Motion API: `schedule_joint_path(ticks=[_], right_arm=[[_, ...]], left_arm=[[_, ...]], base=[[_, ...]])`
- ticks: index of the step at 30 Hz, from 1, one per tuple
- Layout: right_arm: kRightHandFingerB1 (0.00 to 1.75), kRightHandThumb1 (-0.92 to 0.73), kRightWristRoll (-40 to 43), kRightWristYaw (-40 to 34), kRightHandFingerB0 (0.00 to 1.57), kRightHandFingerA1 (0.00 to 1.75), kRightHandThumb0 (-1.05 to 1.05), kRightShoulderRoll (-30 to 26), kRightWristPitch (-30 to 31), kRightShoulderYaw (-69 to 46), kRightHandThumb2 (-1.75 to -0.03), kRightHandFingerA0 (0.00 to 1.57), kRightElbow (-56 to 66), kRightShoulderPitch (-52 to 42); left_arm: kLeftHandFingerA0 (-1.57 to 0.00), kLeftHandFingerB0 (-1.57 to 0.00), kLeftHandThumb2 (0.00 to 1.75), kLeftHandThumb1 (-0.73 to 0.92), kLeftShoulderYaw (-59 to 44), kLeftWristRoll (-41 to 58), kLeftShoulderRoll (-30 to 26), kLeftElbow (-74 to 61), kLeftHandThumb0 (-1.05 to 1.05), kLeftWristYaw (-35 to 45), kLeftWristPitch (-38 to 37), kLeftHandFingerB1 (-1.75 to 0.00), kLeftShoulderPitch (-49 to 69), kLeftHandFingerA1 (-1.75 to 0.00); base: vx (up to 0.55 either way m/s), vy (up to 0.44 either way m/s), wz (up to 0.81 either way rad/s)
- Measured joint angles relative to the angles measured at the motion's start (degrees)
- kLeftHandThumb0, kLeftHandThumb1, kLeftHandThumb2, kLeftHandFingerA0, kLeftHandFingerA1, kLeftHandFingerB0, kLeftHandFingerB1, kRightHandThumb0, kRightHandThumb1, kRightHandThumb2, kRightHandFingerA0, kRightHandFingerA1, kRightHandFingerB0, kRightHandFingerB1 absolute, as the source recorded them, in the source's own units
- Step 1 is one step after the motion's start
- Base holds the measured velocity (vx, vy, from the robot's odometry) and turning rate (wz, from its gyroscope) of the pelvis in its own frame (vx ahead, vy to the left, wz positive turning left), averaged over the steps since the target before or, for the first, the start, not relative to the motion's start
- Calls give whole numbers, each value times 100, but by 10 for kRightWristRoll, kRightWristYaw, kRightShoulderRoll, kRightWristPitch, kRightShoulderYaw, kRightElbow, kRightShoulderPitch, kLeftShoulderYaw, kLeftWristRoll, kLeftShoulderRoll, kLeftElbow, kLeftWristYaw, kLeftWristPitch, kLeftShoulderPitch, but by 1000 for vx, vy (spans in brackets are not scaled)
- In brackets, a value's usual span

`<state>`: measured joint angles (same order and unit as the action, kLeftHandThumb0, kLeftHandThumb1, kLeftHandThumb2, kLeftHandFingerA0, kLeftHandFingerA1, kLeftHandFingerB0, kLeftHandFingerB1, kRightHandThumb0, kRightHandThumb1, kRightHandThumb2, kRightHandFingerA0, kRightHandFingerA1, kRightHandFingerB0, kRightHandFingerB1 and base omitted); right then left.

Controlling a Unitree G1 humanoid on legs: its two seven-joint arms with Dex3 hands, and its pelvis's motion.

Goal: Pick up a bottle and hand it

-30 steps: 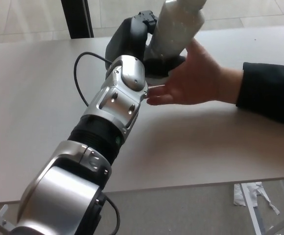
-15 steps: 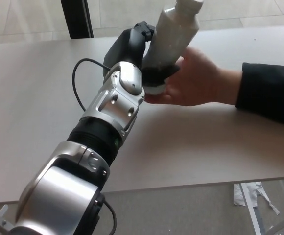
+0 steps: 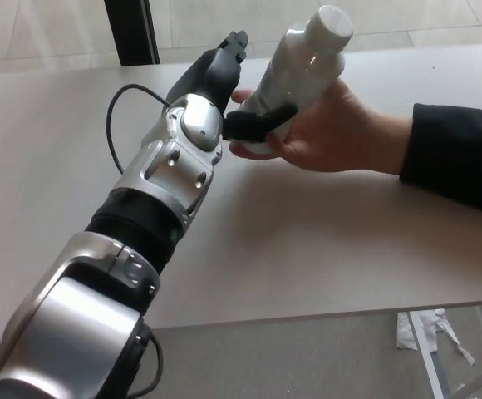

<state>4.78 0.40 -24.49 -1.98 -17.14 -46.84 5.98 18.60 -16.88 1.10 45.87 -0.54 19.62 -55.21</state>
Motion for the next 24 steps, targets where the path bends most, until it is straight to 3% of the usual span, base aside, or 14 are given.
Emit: schedule_joint_path(ticks=[1,4,5,12,14,15,16,17,19,20,21,22,23,24], right_arm=[[57,-58,0,1,45,90,-67,0,0,0,-58,111,-1,0],[56,-57,0,2,45,95,-67,0,1,0,-58,111,-3,0],[55,-57,0,3,46,121,-66,0,1,0,-57,116,-4,0],[55,-57,0,5,45,110,-65,0,1,0,-57,117,-6,0],[56,-56,0,6,43,103,-67,0,1,0,-58,118,-6,0],[57,-57,0,7,43,108,-67,0,1,0,-58,117,-6,0],[57,-57,0,7,45,133,-66,0,1,0,-57,121,-6,0],[57,-57,0,7,45,133,-66,0,1,0,-57,121,-6,0],[58,-56,0,7,44,129,-67,0,2,0,-59,116,-6,0],[58,-56,0,8,44,129,-67,0,2,0,-59,116,-6,0],[58,-55,0,8,44,126,-69,0,2,0,-59,117,-6,0],[58,-55,0,8,44,126,-69,0,2,0,-59,117,-6,0],[63,-41,0,8,41,120,-68,0,2,0,-84,118,-6,0],[63,-41,0,8,41,120,-68,0,2,0,-84,118,-7,0]], left_arm=[[0,0,95,63,5,-1,-7,-9,-104,6,0,0,0,-29],[0,0,95,63,23,-6,-48,-52,-105,33,7,0,0,-28],[0,0,94,62,26,-7,-60,-66,-105,41,9,0,0,-25],[0,0,99,62,20,-9,-154,-188,-105,92,30,-2,11,-23],[0,0,93,56,8,-8,-180,-229,-94,105,35,-1,21,-20],[0,-2,75,52,-2,-6,-189,-249,-90,110,36,-8,29,0],[0,-3,73,54,-11,-4,-197,-266,-88,113,36,-5,37,0],[0,-3,73,54,-22,-1,-206,-284,-88,117,37,-5,47,0],[0,0,96,63,-49,4,-225,-321,-95,124,39,0,70,-18],[0,0,96,63,-71,9,-240,-346,-95,131,40,0,90,-18],[-10,0,77,61,-89,12,-249,-362,-79,135,41,-7,104,-49],[-10,0,77,61,-107,16,-260,-376,-79,139,41,-7,119,-49],[-10,-1,73,62,-131,18,-271,-390,-83,143,42,-11,138,-51],[-10,-1,73,62,-148,21,-279,-400,-83,146,42,-11,151,-51]], base=[[0,0,0],[0,0,0],[0,0,0],[0,0,0],[0,0,0],[0,0,0],[0,0,0],[0,0,0],[0,0,0],[0,0,0],[0,0,0],[0,0,0],[0,0,0],[0,0,0]])
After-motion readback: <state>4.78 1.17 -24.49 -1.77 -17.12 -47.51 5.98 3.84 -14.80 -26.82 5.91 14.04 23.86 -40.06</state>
